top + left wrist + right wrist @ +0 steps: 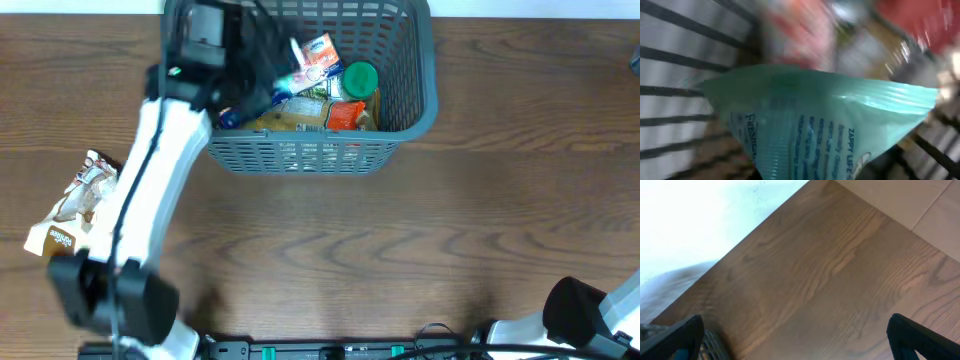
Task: Pack container
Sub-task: 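Carry the mint-green packet into the basket and release it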
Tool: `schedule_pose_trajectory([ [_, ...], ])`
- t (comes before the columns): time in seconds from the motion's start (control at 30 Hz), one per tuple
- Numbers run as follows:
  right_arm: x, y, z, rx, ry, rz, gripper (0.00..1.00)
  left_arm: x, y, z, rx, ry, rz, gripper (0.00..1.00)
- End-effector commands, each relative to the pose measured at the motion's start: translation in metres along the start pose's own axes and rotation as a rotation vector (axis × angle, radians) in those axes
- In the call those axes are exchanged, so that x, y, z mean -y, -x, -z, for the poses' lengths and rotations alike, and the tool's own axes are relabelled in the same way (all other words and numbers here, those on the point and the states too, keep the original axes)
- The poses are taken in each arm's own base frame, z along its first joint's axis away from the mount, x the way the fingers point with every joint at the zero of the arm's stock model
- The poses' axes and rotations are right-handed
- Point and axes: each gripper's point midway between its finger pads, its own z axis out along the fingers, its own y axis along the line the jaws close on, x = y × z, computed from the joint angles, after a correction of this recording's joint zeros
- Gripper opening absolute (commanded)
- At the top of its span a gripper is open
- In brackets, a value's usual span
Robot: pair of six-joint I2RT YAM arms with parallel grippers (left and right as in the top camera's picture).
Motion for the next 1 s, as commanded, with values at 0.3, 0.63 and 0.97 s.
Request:
schedule_pose_trajectory([
  [0.3, 0.0, 0.003, -0.001, 0.006, 0.005, 0.013, 0.99, 0.046, -0.036, -0.021, -0.16, -0.214, 0.007, 0.56],
  [0.63, 0.0, 0.003, -0.001, 0.005, 0.005, 0.013, 0.99, -0.001, -0.024, 0.0, -0.141, 0.022, -0.023, 0.98],
  [0.97, -0.001, 0.002, -0.001, 0.002, 0.015, 0.022, 0.99, -0.111, -0.008, 0.132, 0.062, 0.48, 0.352, 0.98],
])
